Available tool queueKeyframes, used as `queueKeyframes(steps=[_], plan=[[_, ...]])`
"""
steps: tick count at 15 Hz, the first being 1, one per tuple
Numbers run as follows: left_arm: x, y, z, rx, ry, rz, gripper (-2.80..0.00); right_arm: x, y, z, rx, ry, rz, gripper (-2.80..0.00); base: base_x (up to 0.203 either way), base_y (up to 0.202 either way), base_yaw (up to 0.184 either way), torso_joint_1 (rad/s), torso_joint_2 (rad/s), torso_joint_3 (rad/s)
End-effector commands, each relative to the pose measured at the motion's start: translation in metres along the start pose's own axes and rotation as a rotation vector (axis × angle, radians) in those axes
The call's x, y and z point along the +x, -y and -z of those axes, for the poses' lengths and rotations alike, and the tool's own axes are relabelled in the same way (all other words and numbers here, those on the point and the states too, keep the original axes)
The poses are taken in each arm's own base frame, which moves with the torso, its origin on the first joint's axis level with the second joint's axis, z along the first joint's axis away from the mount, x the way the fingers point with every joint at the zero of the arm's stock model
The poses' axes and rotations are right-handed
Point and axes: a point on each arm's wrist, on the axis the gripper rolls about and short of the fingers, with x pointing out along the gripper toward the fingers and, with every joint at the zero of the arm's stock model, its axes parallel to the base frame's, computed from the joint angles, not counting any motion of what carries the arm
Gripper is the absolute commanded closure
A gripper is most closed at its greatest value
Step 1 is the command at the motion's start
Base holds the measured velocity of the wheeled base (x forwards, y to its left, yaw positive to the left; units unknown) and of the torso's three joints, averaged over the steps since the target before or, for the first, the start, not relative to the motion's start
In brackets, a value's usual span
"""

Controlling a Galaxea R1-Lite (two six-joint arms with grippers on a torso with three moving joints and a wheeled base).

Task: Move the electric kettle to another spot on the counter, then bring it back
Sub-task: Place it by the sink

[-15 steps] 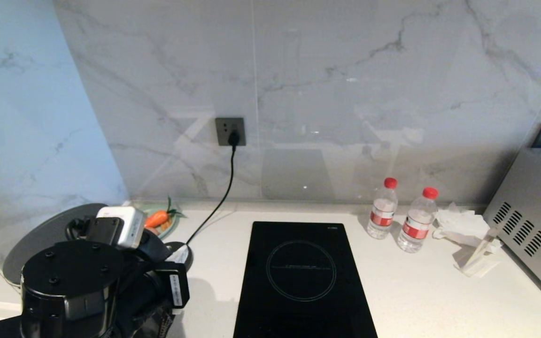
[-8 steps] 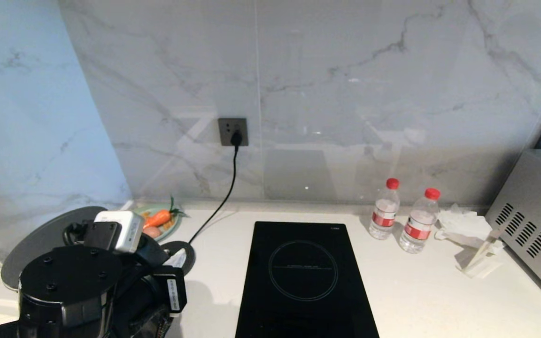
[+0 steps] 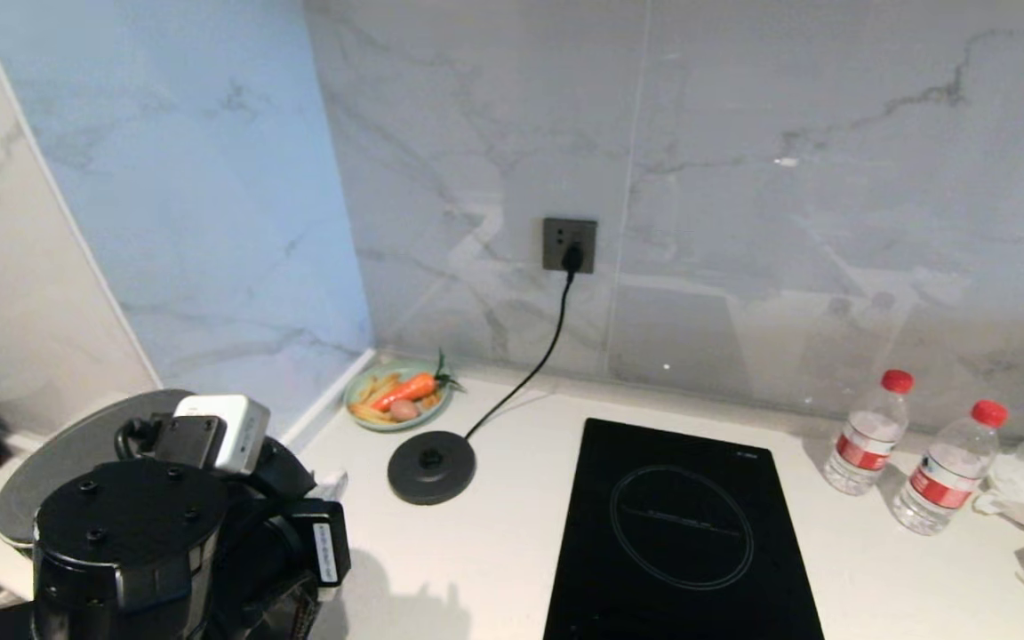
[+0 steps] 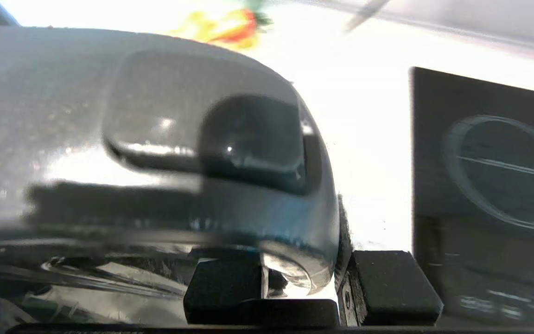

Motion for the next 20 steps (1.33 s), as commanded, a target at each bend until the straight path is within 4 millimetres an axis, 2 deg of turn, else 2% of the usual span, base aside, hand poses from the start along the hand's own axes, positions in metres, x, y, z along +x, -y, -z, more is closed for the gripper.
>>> queueKeyframes(steps=[1, 20], plan=[[0.0004, 0.0003, 0.0002, -0.003, 0.002, -0.002, 0.0, 0.0, 0.0, -0.0001, 0.001, 0.001, 0.0, 0.0, 0.001, -0.007, 0.108, -0.002, 0.01, 0.002], [0.0004, 0.0002, 0.0002, -0.001, 0.004, -0.008, 0.0, 0.0, 0.0, -0.0001, 0.001, 0.001, 0.0, 0.0, 0.001, -0.008, 0.15, 0.004, 0.0, 0.003]])
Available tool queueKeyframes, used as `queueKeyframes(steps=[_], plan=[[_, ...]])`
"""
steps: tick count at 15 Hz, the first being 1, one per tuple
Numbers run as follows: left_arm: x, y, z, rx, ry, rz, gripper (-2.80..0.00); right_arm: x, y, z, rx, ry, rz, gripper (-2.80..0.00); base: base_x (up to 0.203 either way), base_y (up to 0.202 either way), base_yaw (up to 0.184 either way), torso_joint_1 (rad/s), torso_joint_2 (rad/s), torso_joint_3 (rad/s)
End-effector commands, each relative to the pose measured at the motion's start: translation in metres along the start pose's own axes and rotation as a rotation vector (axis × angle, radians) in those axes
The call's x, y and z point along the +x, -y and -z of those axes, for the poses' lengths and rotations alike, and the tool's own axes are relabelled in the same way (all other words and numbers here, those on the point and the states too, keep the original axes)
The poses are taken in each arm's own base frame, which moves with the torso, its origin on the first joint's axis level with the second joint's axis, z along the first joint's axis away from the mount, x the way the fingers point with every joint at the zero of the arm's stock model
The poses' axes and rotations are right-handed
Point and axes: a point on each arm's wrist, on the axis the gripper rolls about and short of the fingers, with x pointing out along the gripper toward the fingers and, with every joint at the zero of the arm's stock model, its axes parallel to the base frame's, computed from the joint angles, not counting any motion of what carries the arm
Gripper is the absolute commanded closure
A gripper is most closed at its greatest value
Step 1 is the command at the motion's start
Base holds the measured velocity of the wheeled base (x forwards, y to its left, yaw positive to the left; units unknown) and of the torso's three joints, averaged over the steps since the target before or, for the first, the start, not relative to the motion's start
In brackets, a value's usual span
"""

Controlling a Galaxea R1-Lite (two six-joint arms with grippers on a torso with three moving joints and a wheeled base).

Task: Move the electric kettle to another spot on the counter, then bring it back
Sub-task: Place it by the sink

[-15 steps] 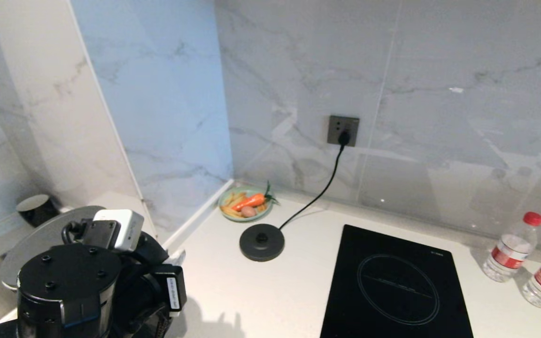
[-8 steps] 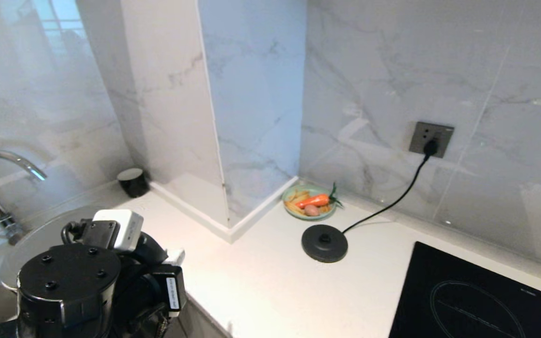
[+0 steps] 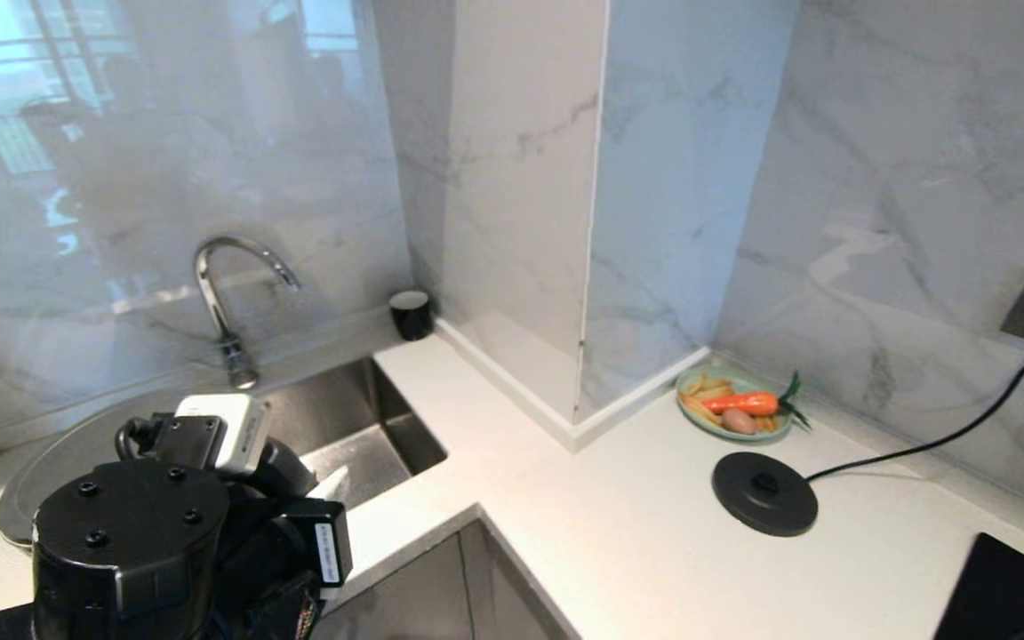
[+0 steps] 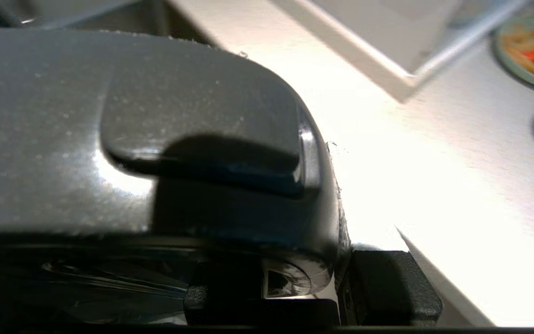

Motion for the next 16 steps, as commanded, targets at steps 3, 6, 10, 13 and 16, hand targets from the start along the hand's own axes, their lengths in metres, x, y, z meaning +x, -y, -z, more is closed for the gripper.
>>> queueKeyframes(steps=[3, 6, 10, 13, 16], plan=[[0.0, -0.001, 0.001, -0.001, -0.001, -0.007, 0.0, 0.0, 0.0, 0.0, 0.0, 0.001, 0.0, 0.0, -0.002, -0.007, 0.164, 0.0, 0.0, 0.002], [0.001, -0.001, 0.002, 0.001, -0.003, -0.008, 0.0, 0.0, 0.0, 0.0, 0.0, 0.0, 0.0, 0.0, -0.003, -0.008, 0.165, 0.0, 0.0, 0.002], [0.009, -0.01, -0.001, -0.013, -0.005, -0.064, 0.0, 0.0, 0.0, 0.0, 0.0, -0.001, 0.0, 0.0, -0.003, -0.004, 0.136, 0.001, 0.0, 0.005], [0.028, -0.02, 0.0, -0.013, -0.031, -0.14, 0.0, 0.0, 0.0, 0.0, 0.0, 0.001, -0.001, 0.0, 0.0, 0.0, 0.0, 0.0, 0.0, 0.0], [0.057, -0.031, 0.0, -0.031, -0.064, -0.193, 0.0, 0.0, 0.0, 0.0, 0.0, -0.001, 0.0, 0.0, 0.0, 0.0, 0.0, 0.0, 0.0, 0.0]])
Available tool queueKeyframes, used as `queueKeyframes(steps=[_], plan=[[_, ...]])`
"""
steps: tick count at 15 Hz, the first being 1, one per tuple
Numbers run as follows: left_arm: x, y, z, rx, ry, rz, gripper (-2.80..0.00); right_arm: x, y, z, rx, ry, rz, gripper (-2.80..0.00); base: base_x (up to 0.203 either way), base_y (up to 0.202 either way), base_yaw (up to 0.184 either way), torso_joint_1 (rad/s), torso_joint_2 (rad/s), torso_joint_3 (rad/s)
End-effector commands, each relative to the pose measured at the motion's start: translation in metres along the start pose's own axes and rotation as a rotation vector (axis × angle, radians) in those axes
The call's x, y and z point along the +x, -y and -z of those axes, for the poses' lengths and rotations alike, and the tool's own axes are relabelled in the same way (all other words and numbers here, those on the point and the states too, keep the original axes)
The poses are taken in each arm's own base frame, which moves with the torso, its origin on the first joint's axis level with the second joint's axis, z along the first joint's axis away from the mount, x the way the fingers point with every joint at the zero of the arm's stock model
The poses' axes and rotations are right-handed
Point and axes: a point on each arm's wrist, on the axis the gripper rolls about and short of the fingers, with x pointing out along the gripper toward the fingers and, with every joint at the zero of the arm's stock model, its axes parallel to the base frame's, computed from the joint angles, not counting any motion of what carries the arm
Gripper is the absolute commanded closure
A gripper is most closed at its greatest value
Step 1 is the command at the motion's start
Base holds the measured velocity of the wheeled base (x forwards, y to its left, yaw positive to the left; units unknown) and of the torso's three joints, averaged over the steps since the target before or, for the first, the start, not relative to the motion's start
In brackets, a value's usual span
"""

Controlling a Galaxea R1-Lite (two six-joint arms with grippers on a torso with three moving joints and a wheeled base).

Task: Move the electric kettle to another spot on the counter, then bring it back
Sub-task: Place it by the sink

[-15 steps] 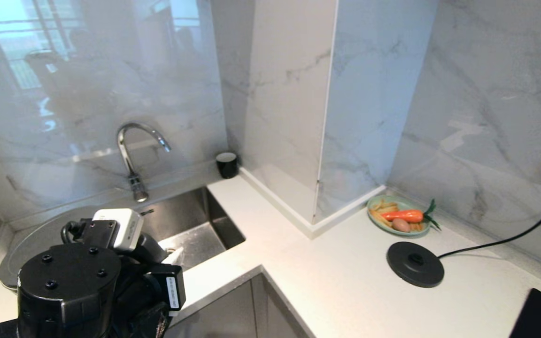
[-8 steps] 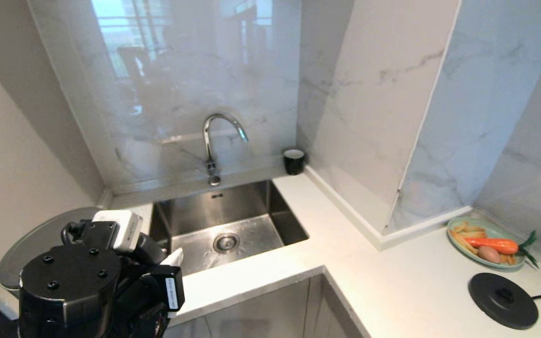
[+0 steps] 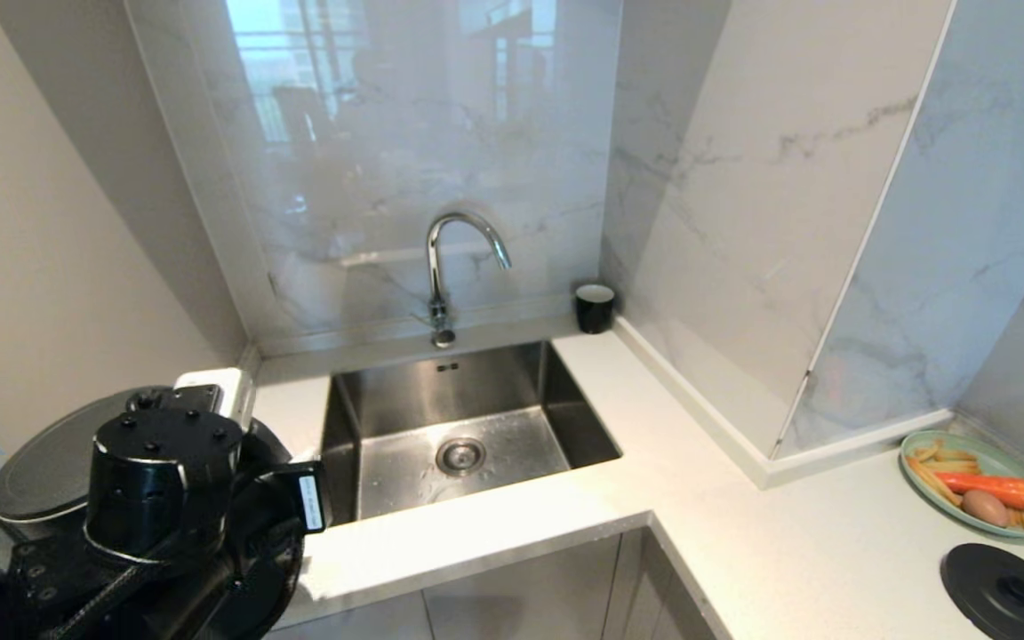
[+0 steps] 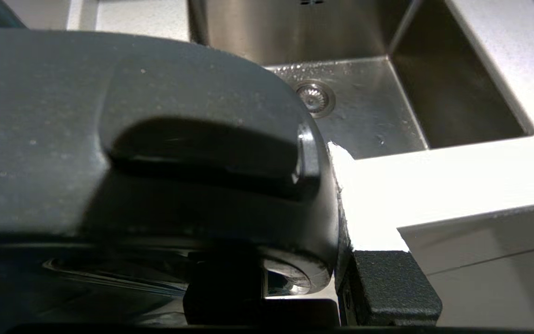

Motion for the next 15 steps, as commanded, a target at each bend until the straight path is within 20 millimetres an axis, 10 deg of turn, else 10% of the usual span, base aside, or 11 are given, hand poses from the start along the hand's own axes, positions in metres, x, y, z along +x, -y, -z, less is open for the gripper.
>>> queueKeyframes(steps=[1, 15], plan=[[0.026, -0.003, 0.003, 0.006, -0.029, -0.054, 0.0, 0.0, 0.0, 0.0, 0.0, 0.0, 0.0, 0.0, 0.0, 0.0, 0.0, 0.0, 0.0, 0.0], [0.153, -0.038, 0.019, 0.051, 0.05, -0.165, 0.0, 0.0, 0.0, 0.0, 0.0, 0.0, -0.001, 0.0, 0.0, 0.0, 0.0, 0.0, 0.0, 0.0]])
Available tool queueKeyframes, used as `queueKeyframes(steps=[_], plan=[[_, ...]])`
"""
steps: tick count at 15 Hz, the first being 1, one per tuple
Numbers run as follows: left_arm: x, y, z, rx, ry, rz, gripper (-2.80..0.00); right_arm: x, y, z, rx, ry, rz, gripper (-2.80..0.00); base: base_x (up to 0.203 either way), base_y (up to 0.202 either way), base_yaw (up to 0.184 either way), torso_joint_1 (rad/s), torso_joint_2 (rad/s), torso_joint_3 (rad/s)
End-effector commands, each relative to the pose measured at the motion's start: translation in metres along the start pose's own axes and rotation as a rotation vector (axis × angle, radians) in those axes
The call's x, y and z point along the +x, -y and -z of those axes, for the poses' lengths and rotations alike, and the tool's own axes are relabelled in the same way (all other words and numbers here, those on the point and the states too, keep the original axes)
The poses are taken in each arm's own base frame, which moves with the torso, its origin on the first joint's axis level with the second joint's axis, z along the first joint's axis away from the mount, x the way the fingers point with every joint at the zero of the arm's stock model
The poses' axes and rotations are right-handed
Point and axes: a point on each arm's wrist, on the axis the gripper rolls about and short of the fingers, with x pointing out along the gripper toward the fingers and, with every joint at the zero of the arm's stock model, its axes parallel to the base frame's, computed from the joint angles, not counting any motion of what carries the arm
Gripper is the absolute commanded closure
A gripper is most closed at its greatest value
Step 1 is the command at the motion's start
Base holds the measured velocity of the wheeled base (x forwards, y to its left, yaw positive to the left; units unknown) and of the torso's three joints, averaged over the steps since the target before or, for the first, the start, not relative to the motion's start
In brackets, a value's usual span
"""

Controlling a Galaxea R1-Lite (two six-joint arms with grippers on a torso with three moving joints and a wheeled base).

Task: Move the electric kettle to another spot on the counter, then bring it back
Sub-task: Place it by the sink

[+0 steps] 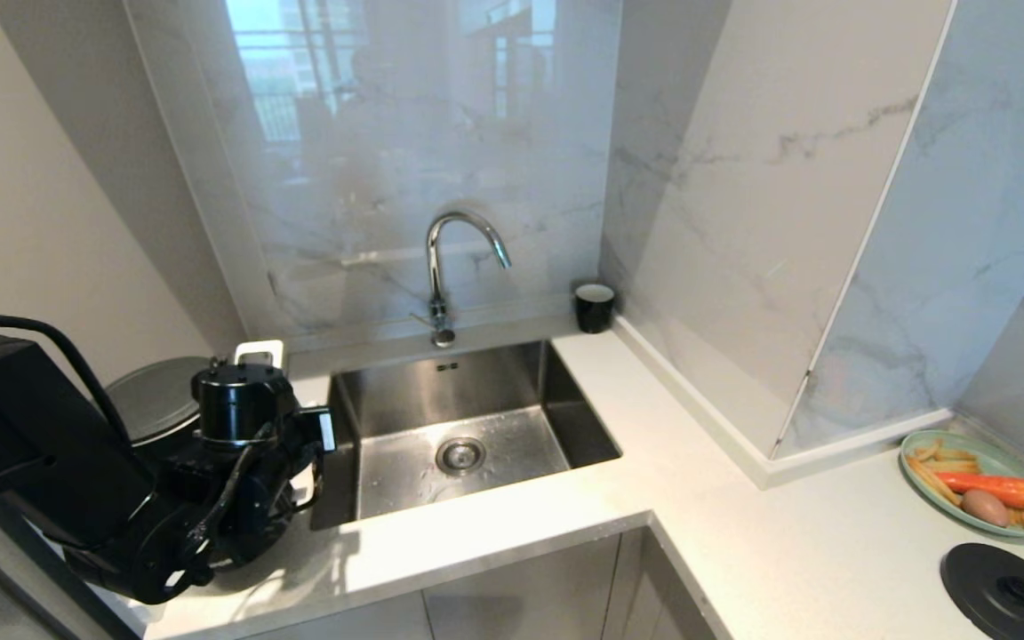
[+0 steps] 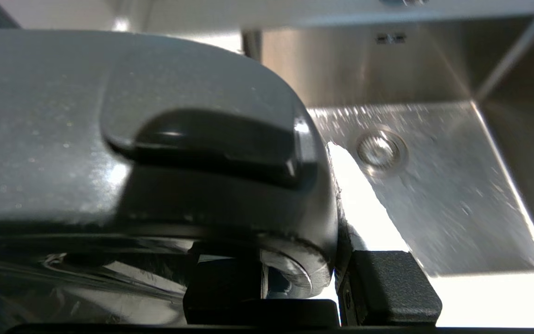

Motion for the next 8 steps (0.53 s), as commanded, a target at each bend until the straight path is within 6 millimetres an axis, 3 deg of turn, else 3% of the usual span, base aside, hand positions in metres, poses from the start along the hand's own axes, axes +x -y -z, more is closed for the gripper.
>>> queueKeyframes(steps=[1, 8], plan=[[0.016, -0.002, 0.012, 0.011, -0.011, -0.012, 0.0, 0.0, 0.0, 0.0, 0.0, 0.0, 0.001, 0.0, 0.0, 0.0, 0.0, 0.0, 0.0, 0.0], [0.034, 0.004, 0.019, 0.027, -0.01, -0.013, 0.0, 0.0, 0.0, 0.0, 0.0, 0.0, 0.001, 0.0, 0.0, 0.0, 0.0, 0.0, 0.0, 0.0]])
